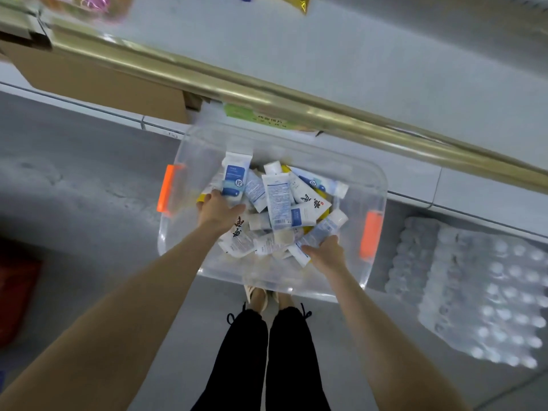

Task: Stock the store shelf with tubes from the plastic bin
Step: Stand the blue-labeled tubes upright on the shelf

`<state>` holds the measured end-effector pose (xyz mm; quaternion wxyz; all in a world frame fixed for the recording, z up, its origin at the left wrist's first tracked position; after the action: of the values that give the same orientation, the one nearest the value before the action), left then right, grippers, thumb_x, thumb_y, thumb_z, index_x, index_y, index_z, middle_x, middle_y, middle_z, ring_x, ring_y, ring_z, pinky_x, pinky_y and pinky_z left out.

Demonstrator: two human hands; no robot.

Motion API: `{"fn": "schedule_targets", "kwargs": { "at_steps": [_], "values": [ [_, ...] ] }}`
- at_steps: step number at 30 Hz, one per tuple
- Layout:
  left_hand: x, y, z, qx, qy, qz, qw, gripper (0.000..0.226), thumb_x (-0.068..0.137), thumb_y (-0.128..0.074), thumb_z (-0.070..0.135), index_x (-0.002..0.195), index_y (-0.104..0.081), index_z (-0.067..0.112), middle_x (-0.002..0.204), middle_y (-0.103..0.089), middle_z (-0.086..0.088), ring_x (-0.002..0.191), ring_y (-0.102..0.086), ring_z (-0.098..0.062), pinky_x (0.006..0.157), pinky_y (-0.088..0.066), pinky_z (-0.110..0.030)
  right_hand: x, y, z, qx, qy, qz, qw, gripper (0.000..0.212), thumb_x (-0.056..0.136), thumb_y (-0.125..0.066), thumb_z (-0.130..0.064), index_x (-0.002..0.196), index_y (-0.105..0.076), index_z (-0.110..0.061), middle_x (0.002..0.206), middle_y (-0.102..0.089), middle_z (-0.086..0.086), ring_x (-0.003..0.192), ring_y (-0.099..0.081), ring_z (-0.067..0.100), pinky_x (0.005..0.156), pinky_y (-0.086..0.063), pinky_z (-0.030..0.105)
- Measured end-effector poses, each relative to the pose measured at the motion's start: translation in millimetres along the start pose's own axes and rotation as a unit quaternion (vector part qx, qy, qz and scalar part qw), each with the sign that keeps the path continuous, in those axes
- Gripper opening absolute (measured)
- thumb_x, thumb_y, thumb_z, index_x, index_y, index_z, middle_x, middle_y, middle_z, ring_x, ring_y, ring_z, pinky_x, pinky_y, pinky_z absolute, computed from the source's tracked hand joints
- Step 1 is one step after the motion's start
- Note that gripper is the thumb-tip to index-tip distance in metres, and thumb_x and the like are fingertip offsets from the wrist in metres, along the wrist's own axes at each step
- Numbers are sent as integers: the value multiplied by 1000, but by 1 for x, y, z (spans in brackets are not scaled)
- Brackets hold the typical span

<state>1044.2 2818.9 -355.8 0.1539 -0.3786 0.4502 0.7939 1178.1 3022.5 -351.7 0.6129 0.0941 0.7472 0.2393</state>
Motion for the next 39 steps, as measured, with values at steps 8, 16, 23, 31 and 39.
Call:
{"fn": "schedule_targets", "kwargs": {
  "at_steps": [8,16,23,31,39],
  "values": [
    [16,-1,2,-19,-8,26,999,50,82,-62,42,118,-50,9,119,-59,-11,119,-44,-31,98,-40,-40,12,-9,6,52,-58,71,994,74,74,-76,-27,125,-30,-2,127,-49,16,121,-44,35,91,-44,39],
    [17,9,8,-48,-7,-4,999,49,74,-73,29,116,-56,10,116,-58,-11,93,-58,-27,74,-43,-29,15,-14,4,103,-53,55,992,30,71,-76,-19,83,-49,-15,105,-62,11,101,-61,29,87,-53,43],
    [-14,21,12,-159,-8,-9,987,44,75,-68,-2,102,-36,9,78,-44,2,64,-43,-10,51,-34,-21,-11,7,5,166,-57,49,983,28,83,-59,-8,110,-54,-2,103,-61,13,90,-64,32,63,-58,43],
    [-80,47,41,-209,-96,-32,973,31,88,-61,35,104,-49,11,86,-57,-6,70,-52,-17,57,-37,-23,-72,74,1,20,51,112,992,16,82,-56,-10,94,-63,-2,101,-65,18,101,-62,34,77,-50,32],
    [-154,87,100,-200,-205,-70,956,34,79,-71,14,107,-51,11,98,-61,-9,91,-59,-25,76,-49,-37,-154,145,-30,-104,234,183,949,31,78,-53,-1,102,-69,-12,110,-67,11,104,-60,31,75,-44,24]
  ]
}}
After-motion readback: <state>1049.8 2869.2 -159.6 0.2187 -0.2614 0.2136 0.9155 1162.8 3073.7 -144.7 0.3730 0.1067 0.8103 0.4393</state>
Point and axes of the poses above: each hand's wrist, its own x-axis towards the middle knuckle, its own y-axis out of the back of the hand, z = x × y, the point moved 3 cm from there along x, towards the middle knuckle
